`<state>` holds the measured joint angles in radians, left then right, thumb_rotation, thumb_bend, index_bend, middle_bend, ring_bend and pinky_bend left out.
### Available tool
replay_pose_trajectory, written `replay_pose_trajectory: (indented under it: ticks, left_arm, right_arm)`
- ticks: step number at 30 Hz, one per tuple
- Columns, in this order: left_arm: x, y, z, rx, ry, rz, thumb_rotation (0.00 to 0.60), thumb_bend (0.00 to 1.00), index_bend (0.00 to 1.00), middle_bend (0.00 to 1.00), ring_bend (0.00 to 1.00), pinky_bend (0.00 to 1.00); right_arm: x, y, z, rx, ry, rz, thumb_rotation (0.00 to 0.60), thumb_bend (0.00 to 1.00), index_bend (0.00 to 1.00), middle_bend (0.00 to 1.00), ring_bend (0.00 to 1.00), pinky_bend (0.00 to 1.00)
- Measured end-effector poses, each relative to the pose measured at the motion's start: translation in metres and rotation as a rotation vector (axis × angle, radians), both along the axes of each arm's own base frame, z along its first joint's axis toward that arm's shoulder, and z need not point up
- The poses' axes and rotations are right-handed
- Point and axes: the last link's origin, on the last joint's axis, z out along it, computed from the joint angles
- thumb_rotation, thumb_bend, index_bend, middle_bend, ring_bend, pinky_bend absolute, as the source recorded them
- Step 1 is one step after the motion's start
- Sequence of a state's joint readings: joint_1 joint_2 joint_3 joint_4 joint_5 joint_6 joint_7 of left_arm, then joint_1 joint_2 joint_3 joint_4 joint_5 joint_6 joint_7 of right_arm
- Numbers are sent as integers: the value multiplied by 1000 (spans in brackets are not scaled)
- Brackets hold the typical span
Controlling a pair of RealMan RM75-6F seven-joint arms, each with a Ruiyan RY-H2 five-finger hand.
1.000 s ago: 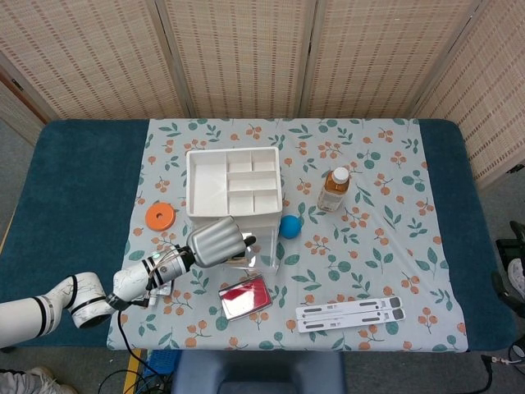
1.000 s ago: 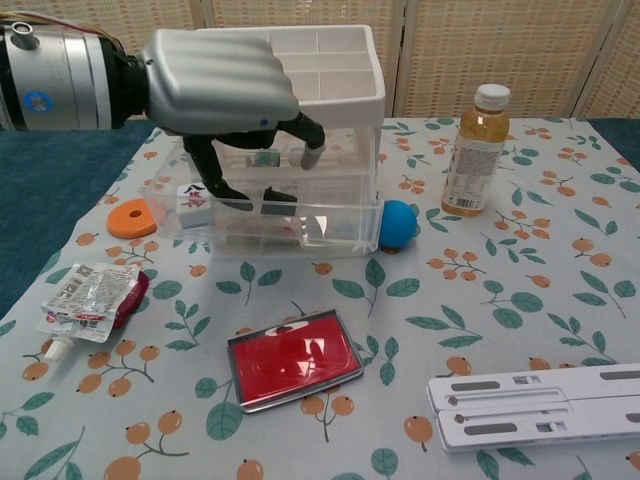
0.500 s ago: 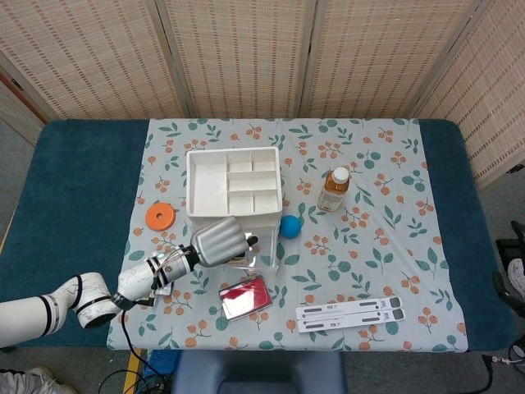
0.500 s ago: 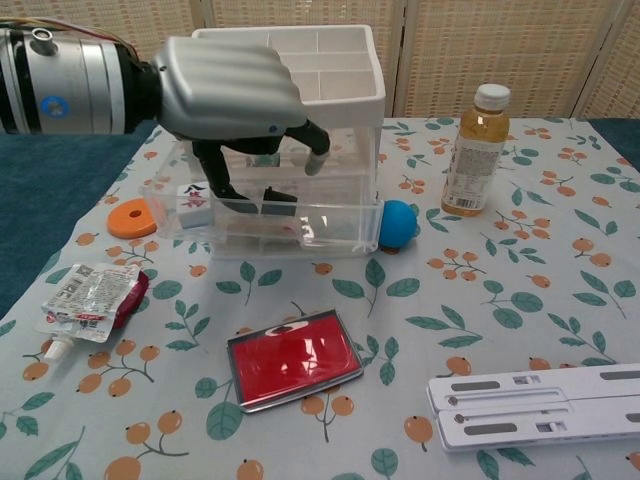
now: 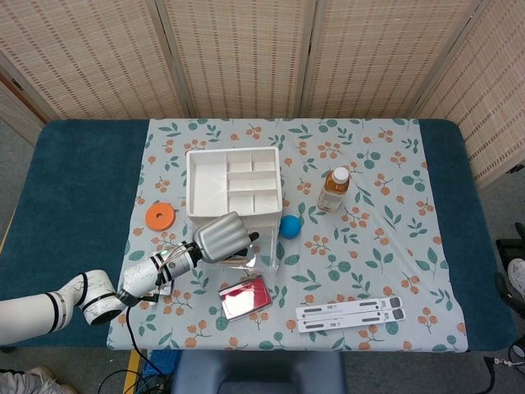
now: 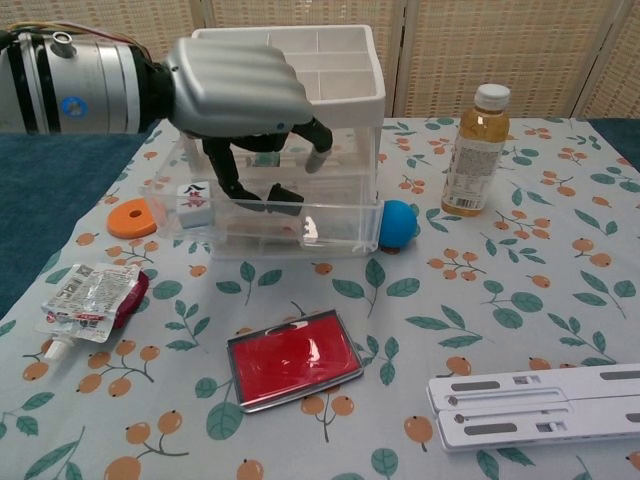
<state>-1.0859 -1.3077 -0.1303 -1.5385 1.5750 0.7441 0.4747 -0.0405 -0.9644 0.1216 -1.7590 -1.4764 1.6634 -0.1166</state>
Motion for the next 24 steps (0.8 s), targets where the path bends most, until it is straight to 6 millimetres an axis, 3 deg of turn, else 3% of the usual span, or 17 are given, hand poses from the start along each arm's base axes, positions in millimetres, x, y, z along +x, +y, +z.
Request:
replay_pose_trajectory:
  ticks: [24]
  left_arm:
    - [8,0,-10,-33,7,3,600,179,466,924,1000,1000]
  right_arm:
    - [-4,3,2,-12,-9,-5,600,376,33,145,81,107]
